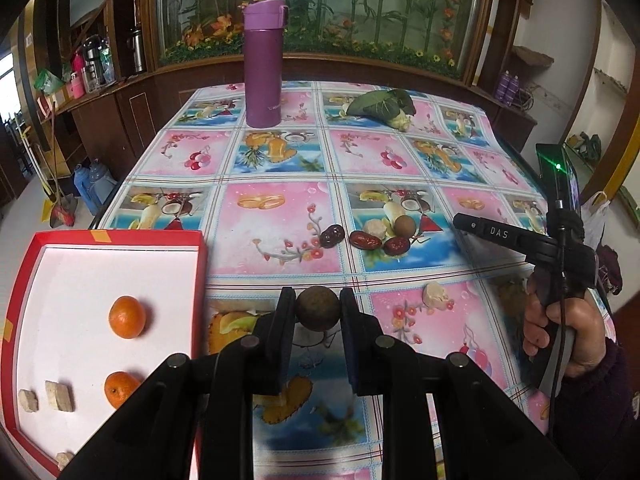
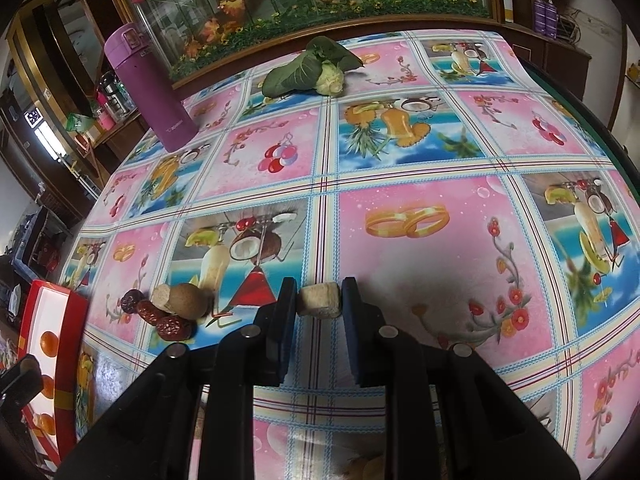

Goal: Organize fruits
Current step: 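Grasp a pale cube with the right gripper while the left gripper grasps a brown ball, then carry the pale cube and brown ball into the white tray and open both grippers, then grasp a red date with the right gripper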

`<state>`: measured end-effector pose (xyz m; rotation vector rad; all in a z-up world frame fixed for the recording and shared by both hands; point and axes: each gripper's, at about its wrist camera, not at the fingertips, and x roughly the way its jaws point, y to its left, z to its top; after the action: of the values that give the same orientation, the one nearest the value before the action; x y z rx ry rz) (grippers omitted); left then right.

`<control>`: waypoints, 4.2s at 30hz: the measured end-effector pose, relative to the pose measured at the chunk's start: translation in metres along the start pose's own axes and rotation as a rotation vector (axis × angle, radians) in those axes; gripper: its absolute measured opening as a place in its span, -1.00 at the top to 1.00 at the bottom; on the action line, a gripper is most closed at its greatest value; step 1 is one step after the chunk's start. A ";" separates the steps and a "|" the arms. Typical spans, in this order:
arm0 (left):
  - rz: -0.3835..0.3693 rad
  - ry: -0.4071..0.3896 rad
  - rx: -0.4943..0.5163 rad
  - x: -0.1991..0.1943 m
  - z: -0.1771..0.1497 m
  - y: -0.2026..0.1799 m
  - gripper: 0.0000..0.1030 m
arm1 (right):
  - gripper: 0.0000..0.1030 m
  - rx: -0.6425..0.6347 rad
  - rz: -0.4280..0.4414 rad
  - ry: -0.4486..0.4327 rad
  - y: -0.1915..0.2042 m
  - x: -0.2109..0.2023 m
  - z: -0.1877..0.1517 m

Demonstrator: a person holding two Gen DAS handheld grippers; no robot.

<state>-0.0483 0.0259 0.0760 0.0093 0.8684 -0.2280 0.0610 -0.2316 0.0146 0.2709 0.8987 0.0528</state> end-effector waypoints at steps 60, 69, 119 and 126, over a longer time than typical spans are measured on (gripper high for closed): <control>0.253 -0.051 -0.285 -0.053 -0.065 0.177 0.59 | 0.51 -0.387 0.451 0.077 0.298 -0.037 -0.127; 0.264 -0.013 -0.298 -0.046 -0.074 0.183 0.59 | 0.51 -0.388 0.430 0.095 0.297 -0.026 -0.129; 0.248 0.012 -0.059 -0.034 -0.035 0.068 -0.07 | 0.26 -0.232 0.132 0.054 0.090 0.012 -0.029; 0.219 0.018 -0.004 -0.022 -0.020 0.042 -0.07 | 0.41 -0.314 0.082 0.047 0.097 0.016 -0.028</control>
<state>-0.0683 0.0736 0.0763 0.1026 0.8786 -0.0214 0.0558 -0.1292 0.0112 0.0138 0.9118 0.2750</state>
